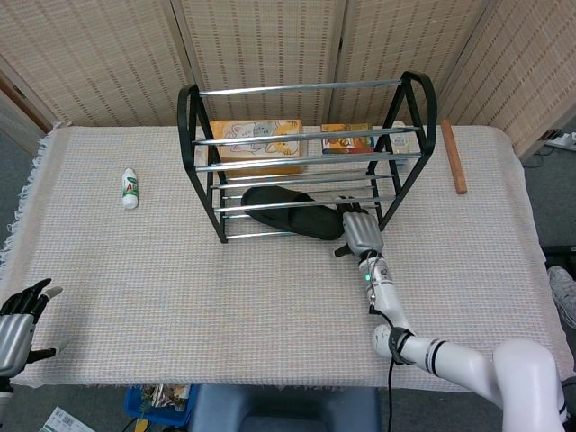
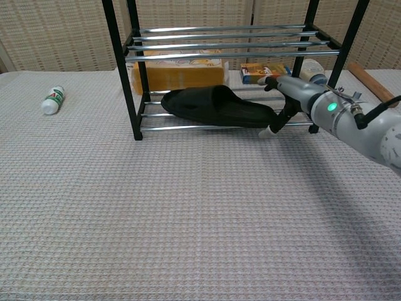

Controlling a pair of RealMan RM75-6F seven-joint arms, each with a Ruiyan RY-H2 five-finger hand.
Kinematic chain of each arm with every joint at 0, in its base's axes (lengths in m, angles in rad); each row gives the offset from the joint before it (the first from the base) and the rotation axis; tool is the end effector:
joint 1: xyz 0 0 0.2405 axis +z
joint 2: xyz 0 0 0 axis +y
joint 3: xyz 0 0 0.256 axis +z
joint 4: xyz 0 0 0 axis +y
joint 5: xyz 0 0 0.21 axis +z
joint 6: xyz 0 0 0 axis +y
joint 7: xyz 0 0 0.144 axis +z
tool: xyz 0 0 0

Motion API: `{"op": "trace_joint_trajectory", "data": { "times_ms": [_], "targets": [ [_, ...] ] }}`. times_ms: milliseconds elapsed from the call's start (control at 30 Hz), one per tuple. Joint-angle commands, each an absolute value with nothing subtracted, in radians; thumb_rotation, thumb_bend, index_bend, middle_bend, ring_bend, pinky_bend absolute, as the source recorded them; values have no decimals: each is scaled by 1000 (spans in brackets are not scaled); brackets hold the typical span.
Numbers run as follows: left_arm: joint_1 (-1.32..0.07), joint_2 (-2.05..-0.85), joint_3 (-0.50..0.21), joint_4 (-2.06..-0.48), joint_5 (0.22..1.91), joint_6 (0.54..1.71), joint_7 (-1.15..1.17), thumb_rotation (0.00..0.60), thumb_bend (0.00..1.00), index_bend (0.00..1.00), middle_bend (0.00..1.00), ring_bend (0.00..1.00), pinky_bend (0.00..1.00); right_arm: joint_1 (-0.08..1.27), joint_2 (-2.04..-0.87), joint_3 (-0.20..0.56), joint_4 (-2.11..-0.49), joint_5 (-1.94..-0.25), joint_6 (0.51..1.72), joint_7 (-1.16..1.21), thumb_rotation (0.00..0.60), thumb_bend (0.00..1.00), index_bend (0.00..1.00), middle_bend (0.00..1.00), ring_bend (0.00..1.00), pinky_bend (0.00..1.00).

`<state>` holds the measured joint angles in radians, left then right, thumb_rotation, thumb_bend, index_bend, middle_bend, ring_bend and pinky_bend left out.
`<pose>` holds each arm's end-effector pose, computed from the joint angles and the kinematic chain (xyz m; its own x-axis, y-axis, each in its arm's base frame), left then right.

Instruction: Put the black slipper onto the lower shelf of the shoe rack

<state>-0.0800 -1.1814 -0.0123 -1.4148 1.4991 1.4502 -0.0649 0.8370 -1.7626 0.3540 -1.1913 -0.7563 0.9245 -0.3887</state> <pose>-0.3501 0.1739 0.1503 0.4585 0.0665 0.8862 0.8878 0.0095 -0.4601 -0.1479 -0.4011 -0.0425 0.2414 -0.2710 0.9318 -0.9703 -0.0535 0.2358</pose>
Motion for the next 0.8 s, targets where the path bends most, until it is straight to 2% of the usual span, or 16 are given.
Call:
{"op": "trace_joint_trajectory", "data": {
  "times_ms": [33, 367, 800],
  "targets": [
    [-80, -1181, -13, -1416, 1499, 1451, -64, 600, 148, 207, 120, 151, 192, 831, -1750, 343, -1203, -754, 928, -403, 600, 0, 0, 59, 39, 205],
    [-75, -1177, -8, -1422, 1499, 1452, -58, 600, 148, 207, 120, 151, 192, 837, -1745, 327, -1196, -720, 902, -429, 600, 0, 0, 79, 47, 204],
    [-73, -1175, -5, -1427, 1500, 1451, -57, 600, 148, 207, 120, 151, 192, 820, -1729, 283, -1286, -784, 925, -420, 600, 0, 0, 105, 62, 204]
  ]
}}
